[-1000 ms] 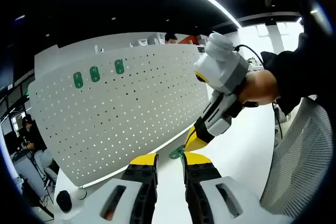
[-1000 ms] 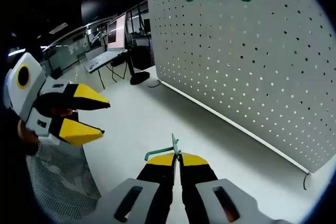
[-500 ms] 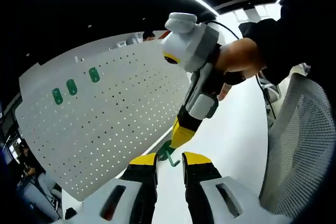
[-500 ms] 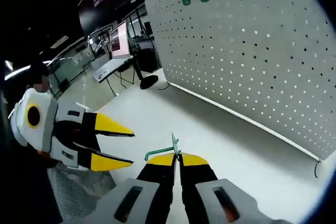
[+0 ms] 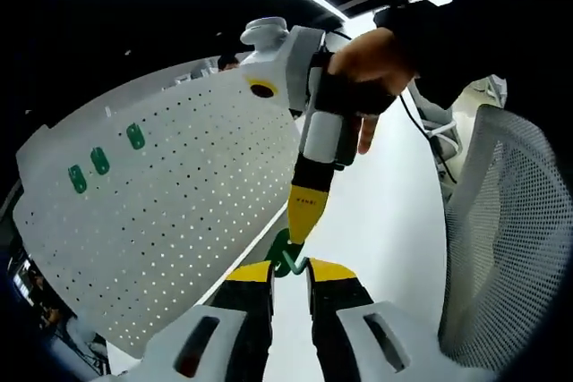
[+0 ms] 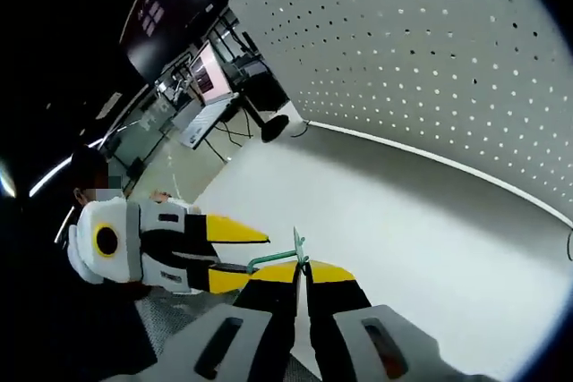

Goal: Insert the hook assembly into the mounting plate slot until the hook locks in place.

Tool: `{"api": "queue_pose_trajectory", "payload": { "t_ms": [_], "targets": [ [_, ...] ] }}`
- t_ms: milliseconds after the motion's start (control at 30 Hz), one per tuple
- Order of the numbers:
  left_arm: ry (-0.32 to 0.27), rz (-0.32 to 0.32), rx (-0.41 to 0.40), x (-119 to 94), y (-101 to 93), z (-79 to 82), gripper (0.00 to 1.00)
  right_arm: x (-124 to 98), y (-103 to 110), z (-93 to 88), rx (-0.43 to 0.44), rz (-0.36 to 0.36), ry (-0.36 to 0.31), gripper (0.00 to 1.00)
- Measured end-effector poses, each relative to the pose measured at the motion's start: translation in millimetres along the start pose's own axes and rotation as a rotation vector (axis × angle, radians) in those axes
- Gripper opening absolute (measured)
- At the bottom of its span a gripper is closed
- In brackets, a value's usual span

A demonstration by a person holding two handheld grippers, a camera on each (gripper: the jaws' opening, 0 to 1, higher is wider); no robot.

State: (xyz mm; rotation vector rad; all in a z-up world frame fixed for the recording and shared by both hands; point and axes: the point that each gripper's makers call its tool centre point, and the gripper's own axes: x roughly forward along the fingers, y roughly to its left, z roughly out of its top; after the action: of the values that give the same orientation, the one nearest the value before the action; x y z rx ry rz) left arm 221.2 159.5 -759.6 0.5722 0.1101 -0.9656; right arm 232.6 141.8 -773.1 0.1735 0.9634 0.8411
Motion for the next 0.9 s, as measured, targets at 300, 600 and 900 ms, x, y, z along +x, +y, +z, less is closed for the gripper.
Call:
{"api": "queue_pose_trajectory", "payload": {
  "t_ms": [300, 600, 900],
  "targets": [
    [0.035, -0.088, 0.163, 6.5, -26.9, -1.4, 0.10, -2.0, 3.2, -20.3, 0.064, 0.044, 0.077, 0.02],
    [0.060, -0.124, 0.257, 8.4, -39.3, -4.3, 0.07, -2.9, 5.7, -35.5, 0.076, 0.055, 0.131, 0.02],
    [0.064, -0.143, 0.227, 8.4, -40.8, -5.0, 0.03, -3.2, 7.6, -42.0, 0.081, 0.068, 0.152, 0.01]
  ]
}}
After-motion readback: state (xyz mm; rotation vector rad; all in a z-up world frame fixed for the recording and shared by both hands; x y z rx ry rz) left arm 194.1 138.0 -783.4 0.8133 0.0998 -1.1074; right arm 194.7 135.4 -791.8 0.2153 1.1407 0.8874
